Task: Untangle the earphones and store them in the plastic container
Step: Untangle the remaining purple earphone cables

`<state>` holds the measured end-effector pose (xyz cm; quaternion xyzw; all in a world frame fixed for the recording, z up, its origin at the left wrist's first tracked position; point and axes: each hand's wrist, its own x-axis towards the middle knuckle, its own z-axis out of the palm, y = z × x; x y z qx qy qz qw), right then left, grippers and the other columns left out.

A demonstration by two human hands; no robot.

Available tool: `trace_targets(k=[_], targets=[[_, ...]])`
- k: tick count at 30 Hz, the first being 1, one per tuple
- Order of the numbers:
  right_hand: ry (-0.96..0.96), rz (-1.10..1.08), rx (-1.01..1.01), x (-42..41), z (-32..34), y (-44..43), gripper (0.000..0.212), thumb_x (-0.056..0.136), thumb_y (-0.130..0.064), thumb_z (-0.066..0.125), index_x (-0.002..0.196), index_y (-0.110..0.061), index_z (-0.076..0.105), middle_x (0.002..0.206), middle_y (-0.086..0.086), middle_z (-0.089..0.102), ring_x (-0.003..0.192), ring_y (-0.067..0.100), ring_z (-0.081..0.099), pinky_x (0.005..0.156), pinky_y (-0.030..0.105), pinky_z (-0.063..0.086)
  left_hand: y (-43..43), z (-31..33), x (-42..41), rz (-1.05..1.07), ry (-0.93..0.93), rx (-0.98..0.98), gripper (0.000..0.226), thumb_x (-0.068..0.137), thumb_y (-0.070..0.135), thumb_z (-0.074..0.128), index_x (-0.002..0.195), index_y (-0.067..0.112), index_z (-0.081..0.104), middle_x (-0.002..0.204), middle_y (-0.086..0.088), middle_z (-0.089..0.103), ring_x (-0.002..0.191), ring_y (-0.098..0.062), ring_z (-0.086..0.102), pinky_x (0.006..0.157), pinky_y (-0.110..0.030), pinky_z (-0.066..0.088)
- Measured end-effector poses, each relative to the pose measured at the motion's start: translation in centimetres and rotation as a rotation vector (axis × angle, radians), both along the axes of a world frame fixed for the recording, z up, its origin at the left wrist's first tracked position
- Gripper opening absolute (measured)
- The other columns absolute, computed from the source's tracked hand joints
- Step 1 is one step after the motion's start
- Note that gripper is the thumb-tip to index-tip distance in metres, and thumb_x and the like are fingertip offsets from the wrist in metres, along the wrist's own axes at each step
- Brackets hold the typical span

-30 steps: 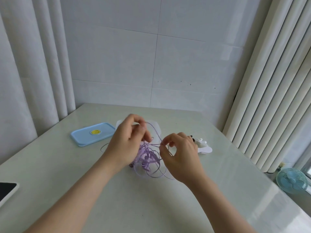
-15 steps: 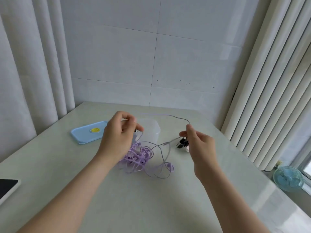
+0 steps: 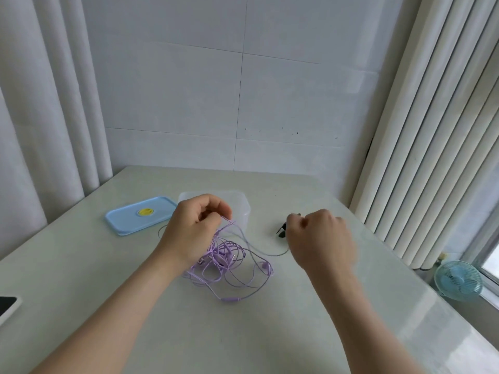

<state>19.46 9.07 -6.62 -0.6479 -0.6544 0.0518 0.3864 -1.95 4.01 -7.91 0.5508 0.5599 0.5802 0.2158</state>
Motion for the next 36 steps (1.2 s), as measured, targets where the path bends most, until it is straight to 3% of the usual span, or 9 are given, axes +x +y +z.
trace_targets(k=[5, 8, 11, 16, 19, 22, 26, 31, 36], targets=[[-0.423, -0.1, -0.105, 0.0, -0.9, 0.3, 0.021, 0.09, -0.025, 0.051, 0.071, -0.017, 0.046, 0.075, 0.001, 0.05, 0.086, 0.031, 0.049, 0.076, 0.039, 0.034, -0.3, 0.4, 0.4, -0.079, -0.003, 0.048, 0.022, 0.097, -0.007, 0.059, 0.097, 0.012, 0.07, 0.095, 0.001, 0.079, 0.077, -0.012, 0.065, 0.073, -0.031, 0.053], [-0.12, 0.232, 0.112, -0.9, -1.3, 0.3, 0.021, 0.093, -0.014, 0.055, 0.109, -0.013, 0.07, 0.103, 0.008, 0.069, 0.11, 0.034, 0.058, 0.09, 0.04, 0.045, -0.4, 0.4, 0.7, -0.128, 0.014, 0.051, 0.014, 0.099, -0.002, 0.066, 0.103, 0.012, 0.068, 0.098, 0.002, 0.081, 0.091, -0.024, 0.072, 0.074, -0.034, 0.058], [0.084, 0.592, 0.157, -2.6, -1.5, -1.0, 0.047, 0.095, -0.016, 0.062, 0.142, -0.024, 0.059, 0.12, -0.006, 0.073, 0.111, 0.009, 0.065, 0.098, 0.026, 0.049, -0.4, 0.5, 0.9, -0.156, -0.006, 0.033, 0.016, 0.095, 0.001, 0.074, 0.105, 0.012, 0.069, 0.098, 0.001, 0.081, 0.086, -0.024, 0.076, 0.077, -0.03, 0.06], [0.005, 0.733, 0.222, -3.9, -2.4, -1.0, 0.033, 0.1, -0.003, 0.052, 0.122, -0.017, 0.072, 0.095, -0.011, 0.073, 0.076, 0.0, 0.057, 0.074, 0.008, 0.04, -0.5, 0.6, 0.5, -0.184, -0.042, 0.016, 0.022, 0.093, 0.007, 0.078, 0.107, 0.019, 0.065, 0.103, -0.01, 0.073, 0.083, -0.022, 0.078, 0.081, -0.032, 0.061], [-0.028, 0.672, 0.239, -3.5, -2.6, -0.5, 0.024, 0.099, -0.004, 0.05, 0.103, -0.017, 0.07, 0.095, -0.007, 0.068, 0.078, 0.005, 0.053, 0.072, 0.017, 0.038, -0.6, 0.5, 0.3, -0.172, 0.13, -0.019, 0.024, 0.096, 0.004, 0.073, 0.106, 0.026, 0.068, 0.106, 0.004, 0.072, 0.089, -0.018, 0.077, 0.089, -0.038, 0.06], [0.012, 0.56, 0.17, -2.8, -2.5, 0.0, 0.005, 0.1, -0.027, 0.06, 0.094, -0.027, 0.059, 0.094, -0.014, 0.058, 0.086, 0.008, 0.052, 0.075, 0.018, 0.036, -1.0, 0.5, -0.3, -0.112, 0.397, -0.068, 0.033, 0.088, 0.002, 0.066, 0.099, 0.032, 0.071, 0.098, 0.017, 0.075, 0.098, -0.004, 0.07, 0.088, -0.023, 0.049], [0.052, 0.46, 0.299, -2.3, -2.2, 0.6, 0.012, 0.101, -0.032, 0.063, 0.094, -0.029, 0.054, 0.084, -0.017, 0.05, 0.08, 0.014, 0.05, 0.078, 0.038, 0.043, -1.1, -0.3, -1.3, -0.097, 0.643, -0.139, 0.016, 0.083, 0.033, 0.078, 0.093, 0.042, 0.07, 0.105, 0.02, 0.064, 0.108, 0.0, 0.059, 0.092, -0.023, 0.046], [0.44, 0.515, 0.212, -2.3, -1.3, 0.3, 0.01, 0.107, -0.021, 0.056, 0.098, -0.02, 0.051, 0.074, -0.006, 0.07, 0.068, 0.013, 0.064, 0.067, 0.032, 0.05, -0.5, -1.2, -1.4, -0.1, 0.659, -0.169, 0.031, 0.077, 0.062, 0.079, 0.1, 0.045, 0.066, 0.107, 0.021, 0.065, 0.106, 0.002, 0.059, 0.095, -0.029, 0.051], [0.76, 0.643, 0.01, -2.5, -0.7, -0.2, 0.012, 0.114, -0.02, 0.038, 0.104, -0.016, 0.041, 0.081, 0.011, 0.077, 0.061, 0.035, 0.072, 0.054, 0.042, 0.057, -0.5, -1.4, -0.7, -0.037, 0.652, -0.074, 0.045, 0.073, 0.07, 0.079, 0.104, 0.044, 0.06, 0.107, 0.025, 0.058, 0.104, 0.0, 0.059, 0.088, -0.027, 0.049]])
